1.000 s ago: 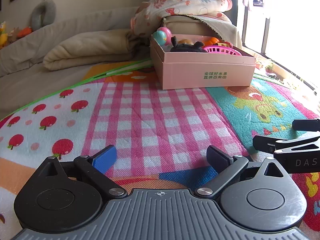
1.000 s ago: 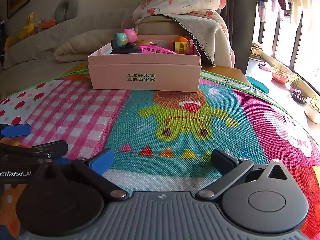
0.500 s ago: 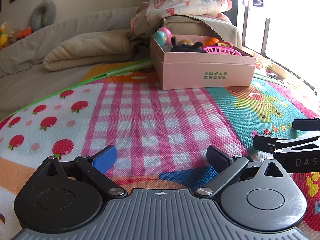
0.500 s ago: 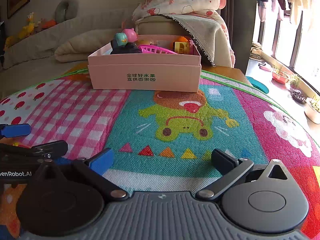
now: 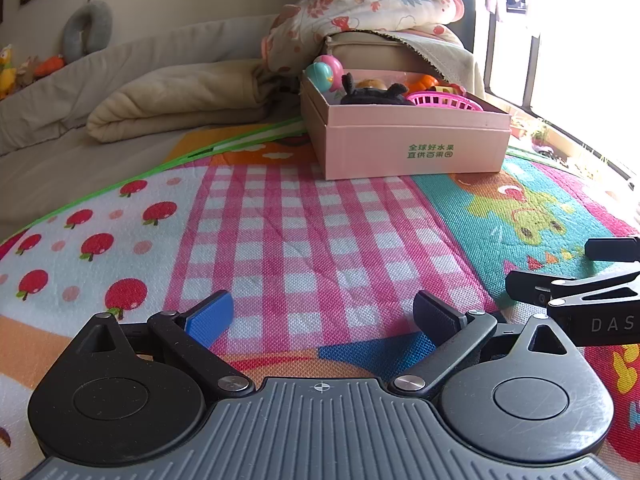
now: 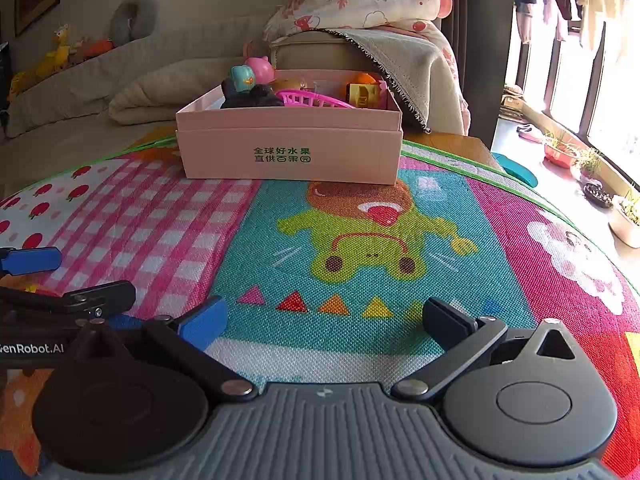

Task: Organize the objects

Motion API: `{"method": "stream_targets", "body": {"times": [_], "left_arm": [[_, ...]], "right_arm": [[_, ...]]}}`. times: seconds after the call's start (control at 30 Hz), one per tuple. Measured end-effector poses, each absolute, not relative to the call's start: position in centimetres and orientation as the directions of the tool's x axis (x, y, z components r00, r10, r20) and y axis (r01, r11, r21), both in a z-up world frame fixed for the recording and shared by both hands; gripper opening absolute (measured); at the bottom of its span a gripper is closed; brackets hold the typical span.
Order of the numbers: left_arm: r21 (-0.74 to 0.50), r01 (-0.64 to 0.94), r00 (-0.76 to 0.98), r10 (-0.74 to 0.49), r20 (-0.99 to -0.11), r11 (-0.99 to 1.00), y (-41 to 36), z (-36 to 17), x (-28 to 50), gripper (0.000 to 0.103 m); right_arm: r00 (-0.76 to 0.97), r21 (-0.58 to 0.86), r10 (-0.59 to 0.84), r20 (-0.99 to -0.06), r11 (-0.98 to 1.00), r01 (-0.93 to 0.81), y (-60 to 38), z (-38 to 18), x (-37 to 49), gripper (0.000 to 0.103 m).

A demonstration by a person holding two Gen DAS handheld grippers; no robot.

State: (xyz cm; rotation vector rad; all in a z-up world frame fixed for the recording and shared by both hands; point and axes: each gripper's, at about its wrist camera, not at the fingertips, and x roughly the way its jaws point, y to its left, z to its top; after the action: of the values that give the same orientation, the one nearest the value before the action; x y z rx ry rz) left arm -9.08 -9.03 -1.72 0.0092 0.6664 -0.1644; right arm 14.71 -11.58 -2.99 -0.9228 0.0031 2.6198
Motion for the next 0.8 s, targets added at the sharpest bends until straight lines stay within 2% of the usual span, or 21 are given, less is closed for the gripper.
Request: {"method": "stream_targets", "body": {"times": [0.8], "left_arm": [[-0.043, 0.159, 0.772, -0.152, -0.617, 0.986, -9.0, -1.61, -8.99, 0.1]], "right_arm": [[-0.721, -0.118, 0.336, -0.606, -0.935, -0.336, -11.61, -2.99, 14.71, 0.103]]}}
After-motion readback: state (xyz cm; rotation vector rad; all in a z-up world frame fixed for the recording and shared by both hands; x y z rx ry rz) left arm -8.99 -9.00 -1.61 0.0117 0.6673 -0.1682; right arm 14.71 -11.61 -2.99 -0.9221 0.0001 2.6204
